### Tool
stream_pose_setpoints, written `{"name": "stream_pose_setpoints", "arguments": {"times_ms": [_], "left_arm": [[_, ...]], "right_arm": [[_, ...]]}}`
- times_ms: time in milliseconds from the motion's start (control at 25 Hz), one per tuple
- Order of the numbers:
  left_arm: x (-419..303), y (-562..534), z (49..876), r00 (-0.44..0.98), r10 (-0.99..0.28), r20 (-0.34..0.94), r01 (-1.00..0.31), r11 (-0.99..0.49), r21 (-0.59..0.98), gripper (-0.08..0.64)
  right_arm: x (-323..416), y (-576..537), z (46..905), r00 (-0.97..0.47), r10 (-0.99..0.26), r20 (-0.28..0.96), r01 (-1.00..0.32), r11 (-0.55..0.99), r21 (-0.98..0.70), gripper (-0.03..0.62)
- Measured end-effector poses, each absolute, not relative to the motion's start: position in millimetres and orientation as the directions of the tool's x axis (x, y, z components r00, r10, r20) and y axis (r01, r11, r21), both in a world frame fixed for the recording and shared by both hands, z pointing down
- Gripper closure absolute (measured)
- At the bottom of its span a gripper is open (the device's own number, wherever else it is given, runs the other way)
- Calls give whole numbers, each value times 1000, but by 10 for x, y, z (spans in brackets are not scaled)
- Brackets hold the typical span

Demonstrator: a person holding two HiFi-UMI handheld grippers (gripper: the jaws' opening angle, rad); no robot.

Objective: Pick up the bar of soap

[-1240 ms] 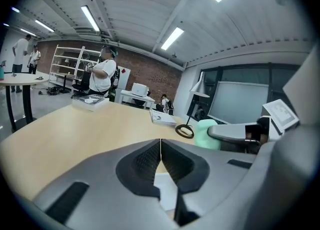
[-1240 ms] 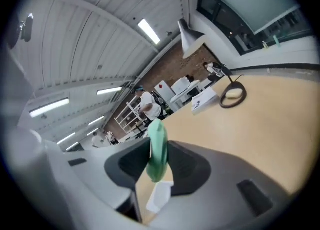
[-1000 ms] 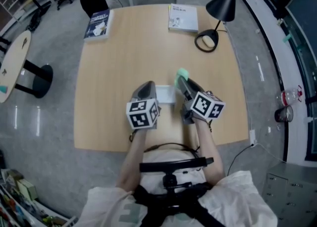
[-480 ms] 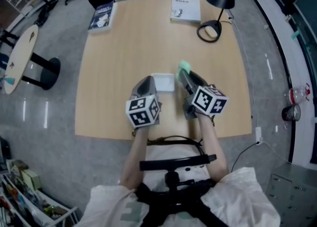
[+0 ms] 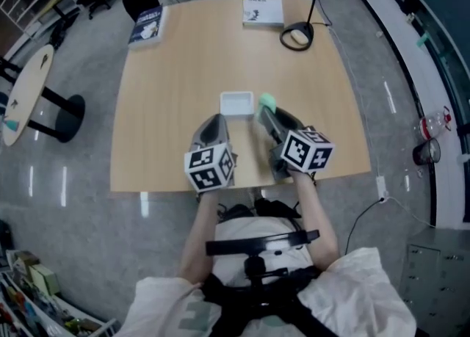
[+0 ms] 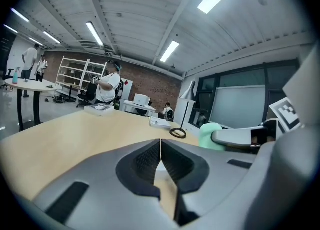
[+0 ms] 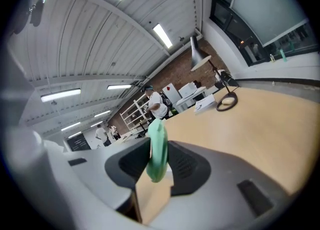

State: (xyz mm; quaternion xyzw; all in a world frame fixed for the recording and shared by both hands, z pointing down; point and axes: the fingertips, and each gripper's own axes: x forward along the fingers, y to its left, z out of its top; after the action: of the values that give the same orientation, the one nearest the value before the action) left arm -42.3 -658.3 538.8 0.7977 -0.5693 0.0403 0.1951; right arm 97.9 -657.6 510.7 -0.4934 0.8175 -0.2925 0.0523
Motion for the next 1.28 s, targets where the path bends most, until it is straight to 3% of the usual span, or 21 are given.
{"name": "stream_pose_setpoints", "arguments": {"times_ms": [560,840,1040,1280], "left_arm": [[-1171,-4549,4707,398,-901,174,-911,-365,193,545],[-1041,-3817,4533,407,-904,127,-904,-379,196,545],[-676,-3075,4639,425,-890,163,-896,-389,213,545],[-131,-1858,4790,424,-881,208,-905,-409,114,545]], "right_arm": [[151,-4343,4673,-443,-883,158,-832,339,-438,479],[406,-3570,4426,-411,-906,102,-831,326,-452,479],[724,-2589,4565,-388,-913,130,-836,289,-467,479],[1461,-1062,4800,-349,-922,169,-872,254,-420,479]]}}
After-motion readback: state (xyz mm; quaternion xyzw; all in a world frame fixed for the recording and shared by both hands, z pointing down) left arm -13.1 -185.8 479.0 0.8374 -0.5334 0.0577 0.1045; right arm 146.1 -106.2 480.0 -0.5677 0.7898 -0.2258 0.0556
